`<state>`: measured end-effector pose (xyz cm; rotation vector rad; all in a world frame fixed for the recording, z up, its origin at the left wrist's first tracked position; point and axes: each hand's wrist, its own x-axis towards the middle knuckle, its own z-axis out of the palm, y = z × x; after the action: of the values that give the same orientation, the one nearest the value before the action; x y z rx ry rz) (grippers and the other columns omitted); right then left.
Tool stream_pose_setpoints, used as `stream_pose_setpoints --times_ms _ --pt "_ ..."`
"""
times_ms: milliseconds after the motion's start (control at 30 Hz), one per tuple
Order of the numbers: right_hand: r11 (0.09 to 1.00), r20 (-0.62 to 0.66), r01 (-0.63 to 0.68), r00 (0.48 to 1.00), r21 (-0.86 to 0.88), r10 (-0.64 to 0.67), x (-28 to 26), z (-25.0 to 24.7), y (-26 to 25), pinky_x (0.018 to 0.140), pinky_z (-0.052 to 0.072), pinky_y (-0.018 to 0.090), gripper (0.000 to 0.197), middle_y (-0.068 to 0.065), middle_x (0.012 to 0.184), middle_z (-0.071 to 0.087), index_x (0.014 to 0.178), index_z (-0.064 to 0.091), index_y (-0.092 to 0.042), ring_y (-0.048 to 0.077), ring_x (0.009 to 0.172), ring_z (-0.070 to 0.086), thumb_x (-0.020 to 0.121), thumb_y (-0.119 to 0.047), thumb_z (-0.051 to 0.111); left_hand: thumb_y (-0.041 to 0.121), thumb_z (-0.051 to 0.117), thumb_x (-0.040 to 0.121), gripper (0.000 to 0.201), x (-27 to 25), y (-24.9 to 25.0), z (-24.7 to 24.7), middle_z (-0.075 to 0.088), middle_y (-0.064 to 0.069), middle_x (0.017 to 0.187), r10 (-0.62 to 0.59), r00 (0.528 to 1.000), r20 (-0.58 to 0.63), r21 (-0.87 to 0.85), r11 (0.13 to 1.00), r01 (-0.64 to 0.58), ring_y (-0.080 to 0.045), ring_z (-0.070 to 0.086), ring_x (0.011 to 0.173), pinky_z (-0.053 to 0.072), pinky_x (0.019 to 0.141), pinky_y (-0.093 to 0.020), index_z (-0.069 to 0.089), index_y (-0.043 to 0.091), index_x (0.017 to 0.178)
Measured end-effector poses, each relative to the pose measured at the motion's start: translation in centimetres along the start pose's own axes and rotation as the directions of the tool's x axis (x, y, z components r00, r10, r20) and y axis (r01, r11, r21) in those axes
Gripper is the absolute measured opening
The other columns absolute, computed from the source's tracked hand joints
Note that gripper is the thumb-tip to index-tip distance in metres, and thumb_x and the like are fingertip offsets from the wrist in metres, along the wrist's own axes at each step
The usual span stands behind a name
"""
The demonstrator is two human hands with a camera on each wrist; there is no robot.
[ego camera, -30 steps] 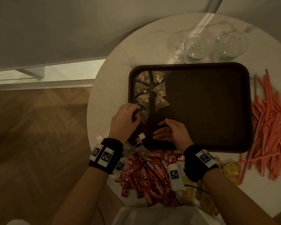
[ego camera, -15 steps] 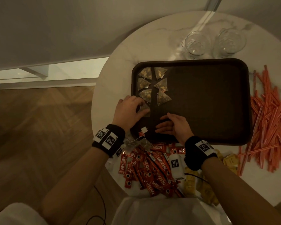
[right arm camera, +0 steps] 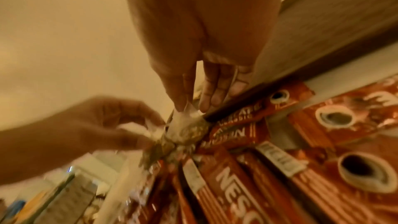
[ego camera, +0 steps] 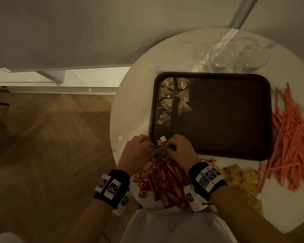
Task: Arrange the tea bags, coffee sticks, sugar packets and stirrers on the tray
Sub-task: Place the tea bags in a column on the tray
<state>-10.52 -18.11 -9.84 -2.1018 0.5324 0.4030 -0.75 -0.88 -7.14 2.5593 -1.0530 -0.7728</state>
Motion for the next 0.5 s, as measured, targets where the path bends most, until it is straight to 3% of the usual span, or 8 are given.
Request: stream_pose_setpoints --times_ms 67,167,267,333,400,500 --pt "0.993 -0.063 -0.011 0.998 0.118 0.019 -0.7 -0.9 0.1 0.082 0.047 0.024 0.011 -0.001 0.095 0.065 0.092 0.073 -0.015 0.011 0.091 0.059 0.092 -0.025 0.068 0.032 0.068 0.089 0.018 0.0 -0.8 0.6 0.061 0.005 0.115 -0.048 0.997 -0.057 -0.071 0.996 0.044 -0.013 0.052 0.106 0.041 0.089 -0.029 0.071 0.022 0.104" --pt "0.932 -0.035 -0.05 0.997 0.359 0.067 -2.1 -2.5 0.0 0.069 0.049 0.012 0.011 -0.003 0.082 0.072 0.085 0.073 -0.017 0.002 0.075 0.066 0.092 -0.022 0.068 0.023 0.071 0.088 0.005 0.2 -2.0 0.5 0.067 0.005 0.095 -0.158 0.982 -0.106 -0.271 0.955 0.125 -0.009 0.06 0.09 0.051 0.085 -0.03 0.073 0.019 0.089" --pt "0.874 -0.018 -0.086 0.994 0.479 0.107 -3.1 -3.2 -0.2 0.073 0.053 0.017 0.011 0.0 0.083 0.074 0.085 0.073 -0.017 0.008 0.079 0.069 0.094 -0.02 0.065 0.017 0.071 0.088 0.007 0.5 -2.8 -0.5 0.068 0.008 0.085 -0.212 0.964 -0.158 -0.4 0.907 0.134 0.002 0.061 0.081 0.051 0.074 -0.021 0.071 0.022 0.083" --pt "0.834 -0.024 -0.114 0.988 0.54 0.15 -3.7 -3.3 -0.3 0.076 0.054 0.022 0.013 0.002 0.085 0.074 0.087 0.071 -0.014 0.012 0.081 0.069 0.096 -0.019 0.062 0.016 0.071 0.088 0.011 0.8 -3.1 -1.3 0.068 0.01 0.083 -0.243 0.952 -0.186 -0.438 0.888 0.141 0.001 0.061 0.079 0.047 0.07 -0.017 0.069 0.024 0.082" --pt "0.72 0.005 -0.162 0.976 0.675 0.216 -4.3 -3.5 -0.7 0.073 0.055 0.027 0.017 0.006 0.084 0.072 0.086 0.069 -0.011 0.015 0.078 0.068 0.097 -0.016 0.058 0.018 0.072 0.088 0.006 1.2 -3.5 -1.8 0.069 0.007 0.083 -0.291 0.939 -0.183 -0.481 0.86 0.173 -0.006 0.064 0.076 0.054 0.07 -0.025 0.07 0.02 0.082" --pt "0.44 0.104 -0.232 0.95 0.867 0.296 -5.2 -3.7 -1.2 0.065 0.054 0.027 0.02 0.008 0.088 0.068 0.086 0.065 -0.007 0.017 0.079 0.066 0.1 -0.013 0.051 0.027 0.07 0.088 0.008 1.3 -3.5 -2.3 0.068 0.009 0.092 -0.353 0.906 -0.233 -0.471 0.856 0.212 -0.006 0.064 0.082 0.056 0.075 -0.03 0.07 0.02 0.092"
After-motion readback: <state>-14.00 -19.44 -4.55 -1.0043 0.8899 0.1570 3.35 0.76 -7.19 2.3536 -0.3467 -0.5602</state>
